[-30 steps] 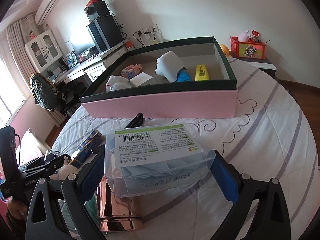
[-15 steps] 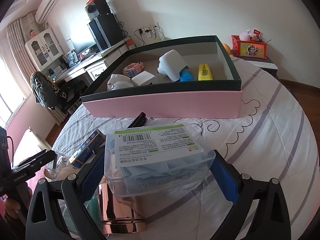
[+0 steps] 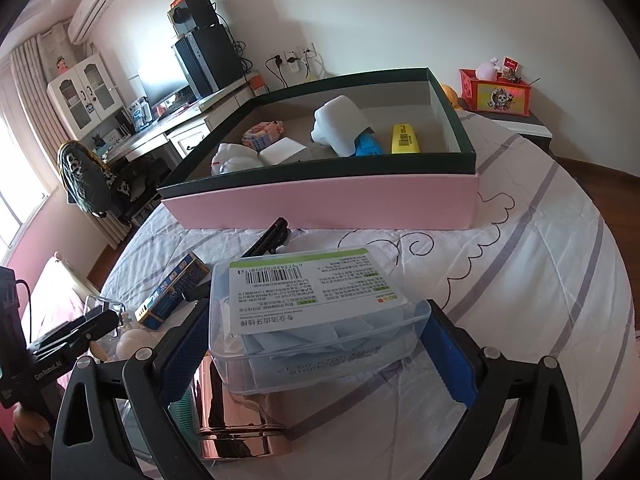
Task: Organize rigid objects
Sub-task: 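Carry the clear bottle in the left tool while the right tool carries the clear box into the pink box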
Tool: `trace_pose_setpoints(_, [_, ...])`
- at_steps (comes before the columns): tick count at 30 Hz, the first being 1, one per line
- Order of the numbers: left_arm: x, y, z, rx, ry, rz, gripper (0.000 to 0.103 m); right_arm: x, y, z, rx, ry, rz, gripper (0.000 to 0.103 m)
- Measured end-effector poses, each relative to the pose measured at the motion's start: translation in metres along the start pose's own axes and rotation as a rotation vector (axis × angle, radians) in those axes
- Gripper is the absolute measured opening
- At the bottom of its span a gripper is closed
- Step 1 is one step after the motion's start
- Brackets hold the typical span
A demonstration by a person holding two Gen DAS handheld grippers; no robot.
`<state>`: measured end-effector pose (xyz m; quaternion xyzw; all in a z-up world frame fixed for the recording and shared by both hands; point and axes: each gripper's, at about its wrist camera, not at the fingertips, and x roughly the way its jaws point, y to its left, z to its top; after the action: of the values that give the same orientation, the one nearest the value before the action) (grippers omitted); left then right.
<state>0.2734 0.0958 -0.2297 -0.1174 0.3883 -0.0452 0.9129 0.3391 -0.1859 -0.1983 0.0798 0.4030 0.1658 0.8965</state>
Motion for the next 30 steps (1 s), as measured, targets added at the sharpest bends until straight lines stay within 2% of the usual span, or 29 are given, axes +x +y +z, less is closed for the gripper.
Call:
trace_pose_setpoints(2, [-0.001, -0.004, -0.001, 0.003, -0.011, -0.021, 0.039, 0.000, 0.000, 0.000, 0.001, 0.001, -0.001, 0.098])
trace_pose_setpoints(6, [-0.001, -0.006, -0.001, 0.001, -0.010, -0.041, 0.030, 0.001, 0.000, 0.001, -0.002, 0.001, -0.002, 0.098])
trace_pose_setpoints(13, [-0.003, -0.010, 0.005, 0.003, -0.025, -0.018, 0.030, -0.002, 0.004, 0.002, -0.025, -0.013, -0.003, 0.098])
trace_pose_setpoints(18, [-0.009, -0.029, 0.023, 0.068, -0.057, -0.023, 0.030, -0.010, 0.009, 0.011, -0.046, -0.048, -0.004, 0.098])
trace_pose_setpoints(25, [-0.010, -0.078, 0.069, 0.204, -0.117, -0.061, 0.030, -0.020, 0.014, 0.039, -0.082, -0.100, -0.010, 0.098])
trace_pose_setpoints(30, [0.015, -0.115, 0.109, 0.282, -0.105, -0.076, 0.030, -0.019, 0.012, 0.072, -0.112, -0.148, -0.057, 0.098])
